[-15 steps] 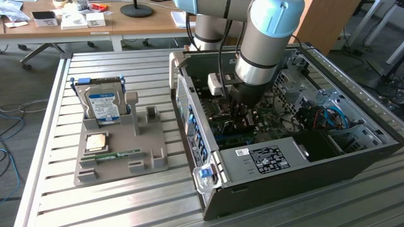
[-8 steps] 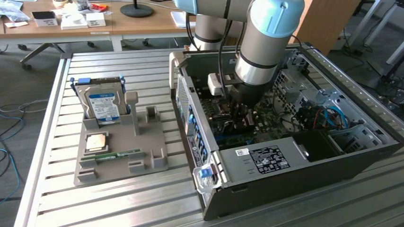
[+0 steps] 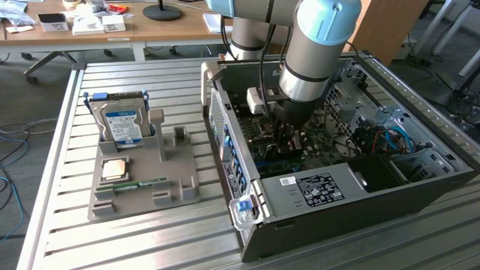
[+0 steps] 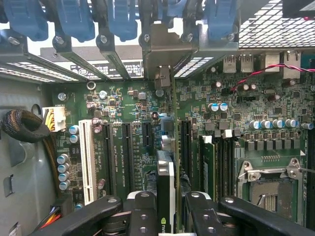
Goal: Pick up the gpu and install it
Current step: 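Insert the gpu into the slot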
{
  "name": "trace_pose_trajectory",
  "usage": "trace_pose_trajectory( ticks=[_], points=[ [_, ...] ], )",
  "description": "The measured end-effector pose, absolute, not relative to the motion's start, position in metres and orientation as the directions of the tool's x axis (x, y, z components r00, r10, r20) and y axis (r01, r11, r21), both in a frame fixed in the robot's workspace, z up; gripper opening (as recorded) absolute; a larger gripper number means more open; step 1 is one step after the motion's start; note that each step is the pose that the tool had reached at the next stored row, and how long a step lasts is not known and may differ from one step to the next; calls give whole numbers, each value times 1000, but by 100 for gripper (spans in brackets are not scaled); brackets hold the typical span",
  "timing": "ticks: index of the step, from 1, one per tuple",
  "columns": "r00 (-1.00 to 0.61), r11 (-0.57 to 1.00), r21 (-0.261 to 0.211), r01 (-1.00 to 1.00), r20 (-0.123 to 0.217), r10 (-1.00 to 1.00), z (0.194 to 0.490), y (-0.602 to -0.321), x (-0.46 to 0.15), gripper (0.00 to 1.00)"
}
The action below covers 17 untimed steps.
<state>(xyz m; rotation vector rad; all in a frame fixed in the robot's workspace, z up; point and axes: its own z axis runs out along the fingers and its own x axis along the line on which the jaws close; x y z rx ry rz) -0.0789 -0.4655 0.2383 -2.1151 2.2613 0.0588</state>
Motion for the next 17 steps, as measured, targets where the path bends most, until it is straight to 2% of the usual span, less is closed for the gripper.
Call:
trace_pose_trajectory(
  ticks=[17],
  points=[
    [-67,67,-3,-998,-59,-996,237,-465,-79,27]
  ],
)
